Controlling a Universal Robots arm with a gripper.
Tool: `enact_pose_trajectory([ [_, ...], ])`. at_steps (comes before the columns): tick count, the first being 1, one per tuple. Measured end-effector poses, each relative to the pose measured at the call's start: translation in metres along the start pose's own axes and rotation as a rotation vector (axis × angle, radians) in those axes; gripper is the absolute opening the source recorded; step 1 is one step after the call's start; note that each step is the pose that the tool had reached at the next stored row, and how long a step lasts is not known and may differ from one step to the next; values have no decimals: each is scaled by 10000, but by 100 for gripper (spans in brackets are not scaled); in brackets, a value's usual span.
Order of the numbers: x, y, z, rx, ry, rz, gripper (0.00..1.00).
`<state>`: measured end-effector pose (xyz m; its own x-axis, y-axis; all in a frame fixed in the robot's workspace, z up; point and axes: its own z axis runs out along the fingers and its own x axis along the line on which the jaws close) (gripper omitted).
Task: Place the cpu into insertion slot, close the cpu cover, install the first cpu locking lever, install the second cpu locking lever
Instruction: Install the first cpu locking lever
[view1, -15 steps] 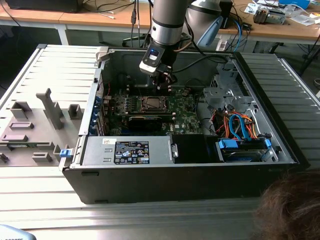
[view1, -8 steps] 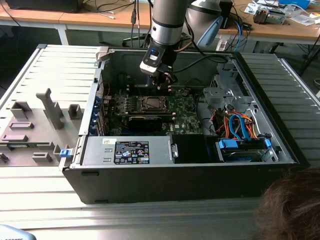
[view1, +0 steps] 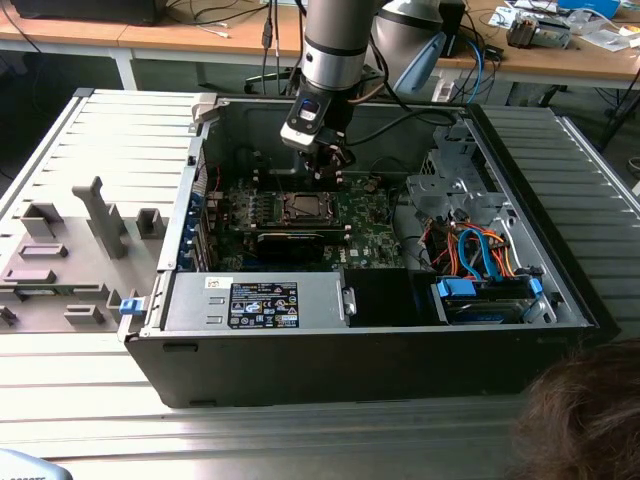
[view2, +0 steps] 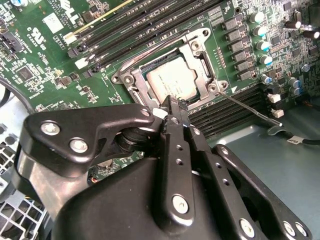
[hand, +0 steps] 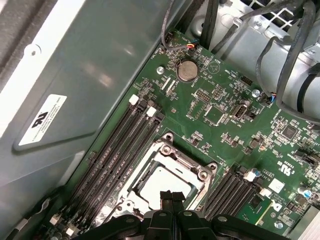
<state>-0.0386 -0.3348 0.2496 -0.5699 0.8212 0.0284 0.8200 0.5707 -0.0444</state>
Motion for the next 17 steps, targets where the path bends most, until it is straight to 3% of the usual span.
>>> enact_pose_trajectory([
  [17, 0, 0, 0, 9, -13, -294, 11],
])
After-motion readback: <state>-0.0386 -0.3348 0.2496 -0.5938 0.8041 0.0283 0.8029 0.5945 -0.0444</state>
